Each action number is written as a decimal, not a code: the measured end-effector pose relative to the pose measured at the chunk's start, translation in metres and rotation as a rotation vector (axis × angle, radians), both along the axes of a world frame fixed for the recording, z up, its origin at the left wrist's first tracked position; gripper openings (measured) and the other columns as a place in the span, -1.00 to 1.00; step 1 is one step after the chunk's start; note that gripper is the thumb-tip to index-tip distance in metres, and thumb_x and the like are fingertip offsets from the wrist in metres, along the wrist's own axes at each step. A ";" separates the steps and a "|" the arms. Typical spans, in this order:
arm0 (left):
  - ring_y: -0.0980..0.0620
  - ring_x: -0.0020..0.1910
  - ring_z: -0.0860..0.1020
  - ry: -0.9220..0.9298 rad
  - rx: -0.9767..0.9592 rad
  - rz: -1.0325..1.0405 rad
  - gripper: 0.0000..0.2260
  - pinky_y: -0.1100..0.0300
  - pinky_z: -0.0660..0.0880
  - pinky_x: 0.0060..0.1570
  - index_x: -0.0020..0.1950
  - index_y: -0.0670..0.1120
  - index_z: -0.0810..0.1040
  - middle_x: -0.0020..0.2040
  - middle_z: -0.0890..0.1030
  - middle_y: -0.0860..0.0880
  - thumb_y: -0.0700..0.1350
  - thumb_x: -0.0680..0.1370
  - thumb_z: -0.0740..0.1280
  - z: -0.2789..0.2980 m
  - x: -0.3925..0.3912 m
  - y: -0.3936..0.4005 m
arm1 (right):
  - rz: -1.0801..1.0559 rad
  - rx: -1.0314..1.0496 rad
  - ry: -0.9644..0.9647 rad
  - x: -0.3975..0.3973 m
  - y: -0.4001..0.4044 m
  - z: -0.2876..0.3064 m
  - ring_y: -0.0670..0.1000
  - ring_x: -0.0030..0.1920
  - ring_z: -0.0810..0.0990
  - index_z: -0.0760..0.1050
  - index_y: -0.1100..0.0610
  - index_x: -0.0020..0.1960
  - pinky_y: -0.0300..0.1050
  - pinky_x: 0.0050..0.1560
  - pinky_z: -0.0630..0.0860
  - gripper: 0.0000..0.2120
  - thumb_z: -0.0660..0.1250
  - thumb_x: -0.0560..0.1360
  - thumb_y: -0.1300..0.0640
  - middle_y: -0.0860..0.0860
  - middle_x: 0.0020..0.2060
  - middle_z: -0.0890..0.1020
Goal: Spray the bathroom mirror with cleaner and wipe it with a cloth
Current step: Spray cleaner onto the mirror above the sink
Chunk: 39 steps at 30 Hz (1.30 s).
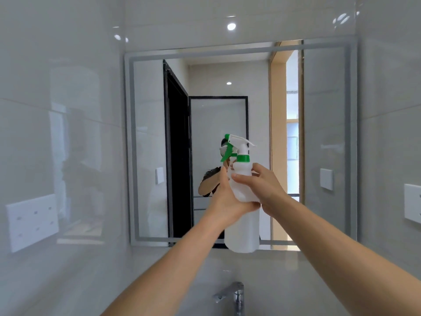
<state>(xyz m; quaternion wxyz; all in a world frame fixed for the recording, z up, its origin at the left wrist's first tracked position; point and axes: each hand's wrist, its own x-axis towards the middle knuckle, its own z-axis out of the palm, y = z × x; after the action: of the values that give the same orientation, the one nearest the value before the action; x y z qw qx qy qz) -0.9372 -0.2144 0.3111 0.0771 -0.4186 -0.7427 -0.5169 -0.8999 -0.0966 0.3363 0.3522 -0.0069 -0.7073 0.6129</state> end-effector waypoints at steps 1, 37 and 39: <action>0.32 0.02 0.53 0.003 0.027 0.047 0.01 0.52 0.44 -0.22 0.59 0.10 -0.09 0.13 0.48 0.28 -0.02 0.39 0.58 0.001 0.005 0.002 | -0.029 0.014 0.000 -0.003 -0.005 0.003 0.07 0.02 0.69 0.59 0.00 0.12 0.10 0.08 0.63 -0.65 0.57 0.36 0.08 0.03 -0.01 0.70; -0.18 -0.04 0.68 -0.085 0.397 0.266 -0.59 -0.22 0.61 0.03 0.05 0.06 0.46 0.03 0.62 -0.10 -0.09 0.27 0.50 0.127 -0.049 -0.113 | 0.200 0.283 0.074 -0.070 -0.124 0.022 -0.03 0.03 0.65 0.36 -0.06 0.17 0.10 0.02 0.63 -0.23 0.65 0.05 -0.01 -0.05 0.02 0.63; -0.17 -0.06 0.68 -0.059 0.414 0.286 -0.62 -0.22 0.62 0.01 0.03 0.06 0.45 -0.01 0.61 -0.08 -0.12 0.30 0.50 0.127 -0.051 -0.112 | 0.204 0.277 0.064 -0.071 -0.126 0.019 -0.06 0.00 0.65 0.35 -0.11 0.14 0.03 -0.04 0.63 -0.24 0.65 0.04 -0.01 -0.09 0.00 0.63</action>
<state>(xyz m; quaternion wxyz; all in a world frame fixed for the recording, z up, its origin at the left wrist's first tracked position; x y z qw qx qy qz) -0.9887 -0.3266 0.4377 0.2118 -0.2693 -0.6745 -0.6540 -0.9713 -0.2221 0.3556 0.3081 0.1329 -0.7704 0.5421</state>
